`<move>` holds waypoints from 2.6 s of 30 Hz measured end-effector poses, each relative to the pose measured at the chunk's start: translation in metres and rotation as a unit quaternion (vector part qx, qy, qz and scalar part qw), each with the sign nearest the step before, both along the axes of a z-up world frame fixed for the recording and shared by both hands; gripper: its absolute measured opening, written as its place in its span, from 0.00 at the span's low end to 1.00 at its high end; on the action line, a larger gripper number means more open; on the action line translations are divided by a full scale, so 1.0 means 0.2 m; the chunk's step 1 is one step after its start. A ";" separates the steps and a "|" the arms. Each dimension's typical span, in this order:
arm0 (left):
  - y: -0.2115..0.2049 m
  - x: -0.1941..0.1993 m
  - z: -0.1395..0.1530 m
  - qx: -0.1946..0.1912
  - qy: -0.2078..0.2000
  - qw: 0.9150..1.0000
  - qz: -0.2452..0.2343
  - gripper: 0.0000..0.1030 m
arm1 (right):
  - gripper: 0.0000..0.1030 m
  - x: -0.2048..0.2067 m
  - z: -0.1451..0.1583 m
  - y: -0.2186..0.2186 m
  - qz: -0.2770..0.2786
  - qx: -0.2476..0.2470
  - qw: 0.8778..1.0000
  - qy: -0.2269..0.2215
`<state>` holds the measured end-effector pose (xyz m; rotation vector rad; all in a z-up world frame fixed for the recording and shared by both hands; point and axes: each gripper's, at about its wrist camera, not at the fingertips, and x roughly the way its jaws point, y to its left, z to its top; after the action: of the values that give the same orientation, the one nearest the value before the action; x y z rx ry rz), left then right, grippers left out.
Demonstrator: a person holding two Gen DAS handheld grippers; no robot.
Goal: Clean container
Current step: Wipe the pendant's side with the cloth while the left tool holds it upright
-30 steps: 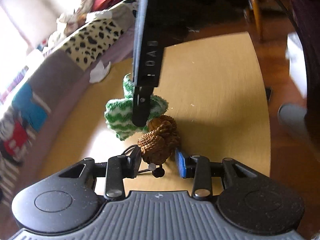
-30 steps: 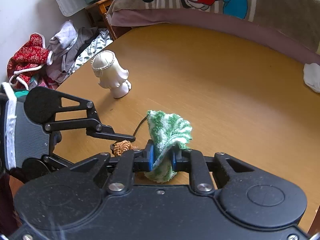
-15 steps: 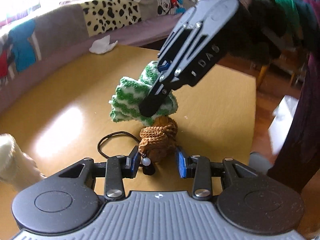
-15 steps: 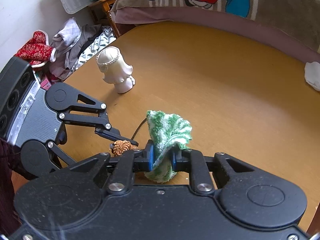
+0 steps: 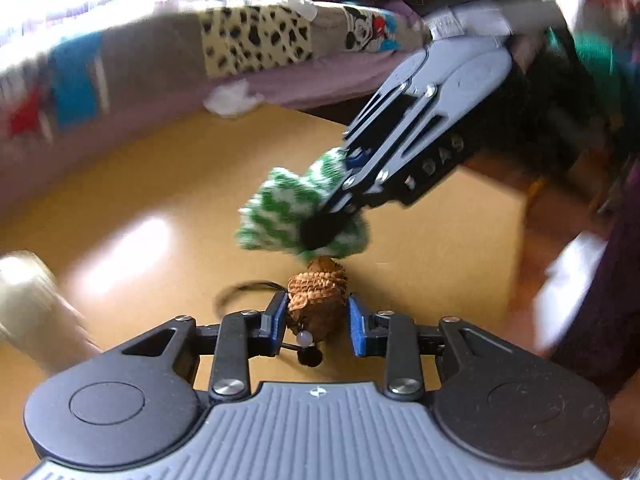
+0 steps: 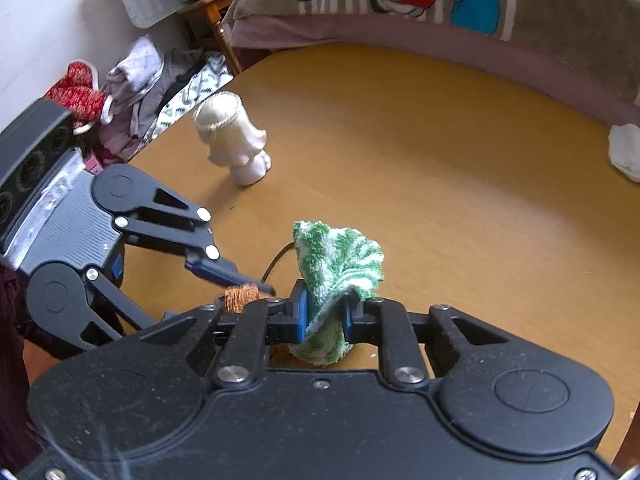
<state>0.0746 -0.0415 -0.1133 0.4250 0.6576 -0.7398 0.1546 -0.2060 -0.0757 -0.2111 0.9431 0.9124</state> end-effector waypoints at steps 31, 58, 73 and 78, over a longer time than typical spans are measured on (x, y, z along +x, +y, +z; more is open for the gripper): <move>-0.16 -0.09 -0.03 0.163 -0.158 0.973 -0.028 0.28 | 0.13 0.04 0.05 -0.08 -0.031 0.119 0.988 0.098; -0.15 0.00 -0.02 0.136 -0.114 0.984 -0.005 0.26 | 0.13 -0.12 0.18 0.16 0.051 0.010 0.998 -0.031; -0.15 -0.01 -0.03 0.146 -0.116 0.982 -0.006 0.26 | 0.14 -0.06 0.21 0.10 -0.007 -0.026 0.999 -0.033; -0.15 -0.01 -0.03 0.145 -0.115 0.983 -0.004 0.26 | 0.14 -0.07 0.18 0.08 0.007 -0.003 1.000 -0.008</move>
<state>0.0734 -0.0722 -0.1197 0.7704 0.5465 -0.5919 0.1408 -0.1892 -0.0402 -0.2297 0.9299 0.9188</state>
